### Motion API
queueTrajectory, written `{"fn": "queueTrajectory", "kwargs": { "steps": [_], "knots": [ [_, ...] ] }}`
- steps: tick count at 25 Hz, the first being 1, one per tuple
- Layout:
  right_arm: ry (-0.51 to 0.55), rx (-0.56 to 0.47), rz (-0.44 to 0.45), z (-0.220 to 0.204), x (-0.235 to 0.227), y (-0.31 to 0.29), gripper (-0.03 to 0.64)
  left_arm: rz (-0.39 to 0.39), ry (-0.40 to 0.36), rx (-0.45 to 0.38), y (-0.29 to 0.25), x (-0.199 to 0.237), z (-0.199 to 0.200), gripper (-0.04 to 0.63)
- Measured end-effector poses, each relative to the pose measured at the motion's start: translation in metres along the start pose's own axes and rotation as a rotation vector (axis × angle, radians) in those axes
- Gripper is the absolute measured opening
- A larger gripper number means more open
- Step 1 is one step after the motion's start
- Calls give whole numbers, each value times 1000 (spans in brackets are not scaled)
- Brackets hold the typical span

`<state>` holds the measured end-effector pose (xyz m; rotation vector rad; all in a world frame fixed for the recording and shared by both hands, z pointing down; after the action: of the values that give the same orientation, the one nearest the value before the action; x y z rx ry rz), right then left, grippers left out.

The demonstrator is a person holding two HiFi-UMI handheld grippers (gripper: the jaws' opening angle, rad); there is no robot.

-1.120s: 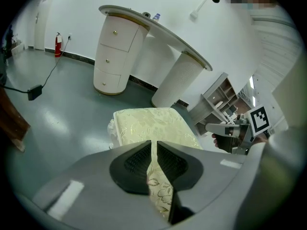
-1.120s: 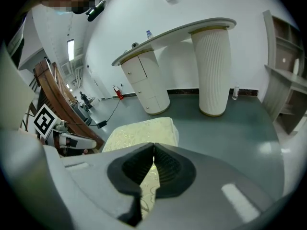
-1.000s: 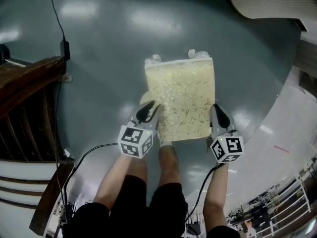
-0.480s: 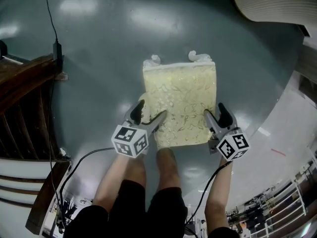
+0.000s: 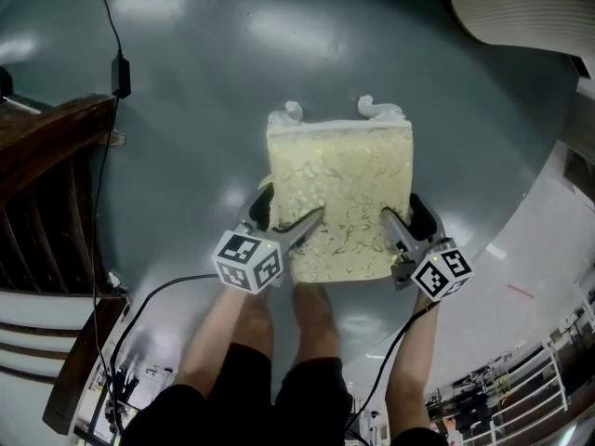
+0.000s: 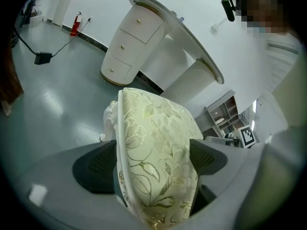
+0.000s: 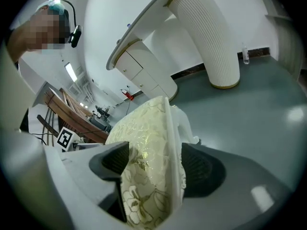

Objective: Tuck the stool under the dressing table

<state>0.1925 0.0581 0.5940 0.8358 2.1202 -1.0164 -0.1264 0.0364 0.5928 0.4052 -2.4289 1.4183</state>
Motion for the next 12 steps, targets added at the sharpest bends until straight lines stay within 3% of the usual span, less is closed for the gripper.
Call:
{"fn": "queueTrajectory", "kwargs": {
  "steps": [12],
  "knots": [
    [-34, -20, 105, -3, -11, -6, 331, -7, 7, -21, -8, 0, -6, 488]
  ]
}}
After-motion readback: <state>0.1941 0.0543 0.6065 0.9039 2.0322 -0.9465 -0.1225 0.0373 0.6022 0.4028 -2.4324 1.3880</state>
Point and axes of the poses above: the fingertips, and each gripper's own axes: y backward along the fingers, x to its left, z out of its top, the point moved 10 cm from there along y, backward along the fingers, and after that the axes turned 15 degrees about z, right-handed, at the moved point
